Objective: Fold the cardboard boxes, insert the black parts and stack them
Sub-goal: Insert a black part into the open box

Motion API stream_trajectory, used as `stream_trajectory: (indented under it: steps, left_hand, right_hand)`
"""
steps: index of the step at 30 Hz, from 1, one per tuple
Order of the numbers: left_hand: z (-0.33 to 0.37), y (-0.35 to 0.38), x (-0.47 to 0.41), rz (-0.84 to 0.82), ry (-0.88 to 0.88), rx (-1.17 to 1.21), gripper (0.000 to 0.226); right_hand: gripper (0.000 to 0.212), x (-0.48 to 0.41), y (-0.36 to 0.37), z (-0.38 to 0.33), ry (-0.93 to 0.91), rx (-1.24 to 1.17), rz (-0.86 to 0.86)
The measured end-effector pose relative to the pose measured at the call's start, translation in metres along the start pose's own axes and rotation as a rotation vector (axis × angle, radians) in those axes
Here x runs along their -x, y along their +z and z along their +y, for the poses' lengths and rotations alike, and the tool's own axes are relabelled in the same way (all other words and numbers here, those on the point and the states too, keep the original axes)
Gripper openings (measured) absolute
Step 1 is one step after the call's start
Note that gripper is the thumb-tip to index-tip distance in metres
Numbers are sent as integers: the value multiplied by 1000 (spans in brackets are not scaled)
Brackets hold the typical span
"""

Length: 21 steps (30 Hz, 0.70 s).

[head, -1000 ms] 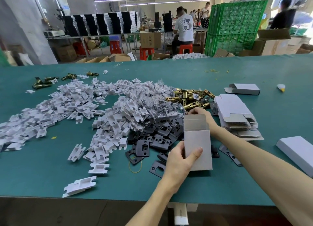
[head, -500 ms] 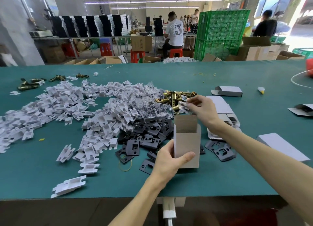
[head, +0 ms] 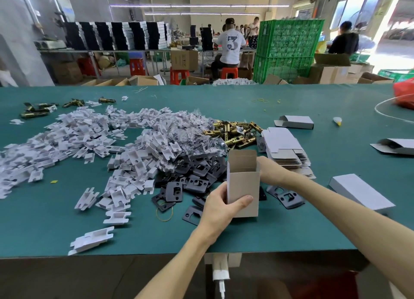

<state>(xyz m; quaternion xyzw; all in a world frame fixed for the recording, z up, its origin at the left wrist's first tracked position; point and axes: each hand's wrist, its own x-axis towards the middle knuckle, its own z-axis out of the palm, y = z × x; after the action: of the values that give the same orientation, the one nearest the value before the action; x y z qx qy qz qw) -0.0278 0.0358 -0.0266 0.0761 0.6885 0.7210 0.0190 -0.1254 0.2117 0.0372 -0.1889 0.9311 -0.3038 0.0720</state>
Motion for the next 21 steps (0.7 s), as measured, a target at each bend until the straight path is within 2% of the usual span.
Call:
stream_trajectory:
  steps: [3, 6, 9, 11, 12, 13, 16, 17, 19, 21]
  left_hand:
    - [-2, 0, -1, 10, 6, -13, 42]
    - [-3, 0, -3, 14, 10, -25, 43]
    - [-3, -1, -3, 19, 1, -26, 43]
    - [-3, -1, -2, 16, -7, -20, 42]
    - [-3, -1, -1, 14, -14, -10, 42]
    - [-5, -2, -2, 12, -19, -9, 42]
    - [-5, -2, -4, 12, -39, 3, 45]
    - [-7, -2, -5, 11, -40, 7, 46]
    - [-7, -1, -6, 14, -55, 11, 43]
    - [-6, -1, -6, 17, -45, 6, 39]
  right_hand:
    - [15, -1, 0, -7, -54, 81, -57]
    - [5, -3, 5, -9, -61, 179, -69]
    - [15, -3, 9, -7, -67, 160, -79]
    - [9, -5, 3, -10, -55, 181, -70]
    - [4, -7, -2, -12, -44, 120, -14]
    - [9, -11, -9, -17, -15, -16, 82]
    - [21, -21, -34, -48, 51, -513, 374]
    - [22, -23, -39, -64, 26, -556, 419]
    - [21, -25, -35, -99, -106, -410, 378]
    - [18, -20, -9, -136, -246, -189, 193]
